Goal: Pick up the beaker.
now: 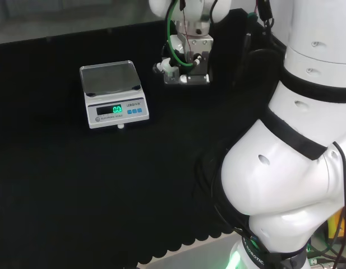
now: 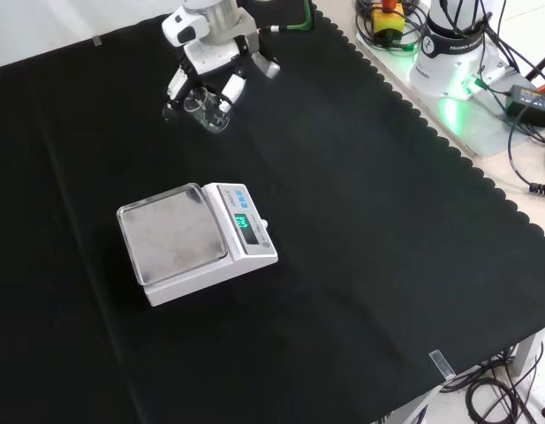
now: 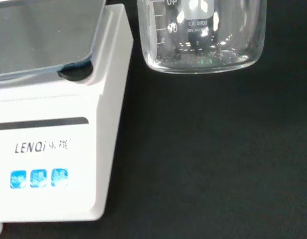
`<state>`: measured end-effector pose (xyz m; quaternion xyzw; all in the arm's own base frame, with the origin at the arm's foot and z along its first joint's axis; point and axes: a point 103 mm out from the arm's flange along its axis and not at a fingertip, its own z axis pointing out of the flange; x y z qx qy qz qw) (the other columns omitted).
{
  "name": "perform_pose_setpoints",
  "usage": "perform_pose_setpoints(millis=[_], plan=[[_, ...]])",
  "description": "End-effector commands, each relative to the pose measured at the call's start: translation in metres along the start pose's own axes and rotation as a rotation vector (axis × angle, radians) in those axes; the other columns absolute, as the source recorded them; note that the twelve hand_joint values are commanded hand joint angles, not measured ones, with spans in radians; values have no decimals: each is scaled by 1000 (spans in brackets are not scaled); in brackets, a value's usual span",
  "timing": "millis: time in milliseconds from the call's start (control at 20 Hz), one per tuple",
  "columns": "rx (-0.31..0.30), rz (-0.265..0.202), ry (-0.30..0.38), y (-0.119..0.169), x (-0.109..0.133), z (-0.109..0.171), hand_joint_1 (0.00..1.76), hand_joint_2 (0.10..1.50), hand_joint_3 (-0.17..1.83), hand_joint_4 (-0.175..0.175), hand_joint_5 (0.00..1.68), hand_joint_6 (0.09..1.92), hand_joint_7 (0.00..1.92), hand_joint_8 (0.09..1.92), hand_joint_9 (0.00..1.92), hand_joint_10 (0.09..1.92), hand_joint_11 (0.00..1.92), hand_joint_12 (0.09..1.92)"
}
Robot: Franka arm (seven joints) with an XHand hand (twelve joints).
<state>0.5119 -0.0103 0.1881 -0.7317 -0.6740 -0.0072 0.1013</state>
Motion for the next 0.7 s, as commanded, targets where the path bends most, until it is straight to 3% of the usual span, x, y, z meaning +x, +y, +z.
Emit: perform_pose_setpoints(millis=[50, 300, 700], plan=[[25, -32, 7, 17, 36, -3, 1196, 1096, -175, -175, 594, 87, 1015, 749, 1566, 224, 1581, 713], [18, -44, 7, 22, 53, -13, 1192, 1095, -175, -175, 587, 87, 1011, 748, 1565, 226, 1583, 711], [8, -59, 8, 27, 59, -18, 1186, 1095, -175, -175, 573, 87, 1004, 750, 1563, 228, 1591, 705]])
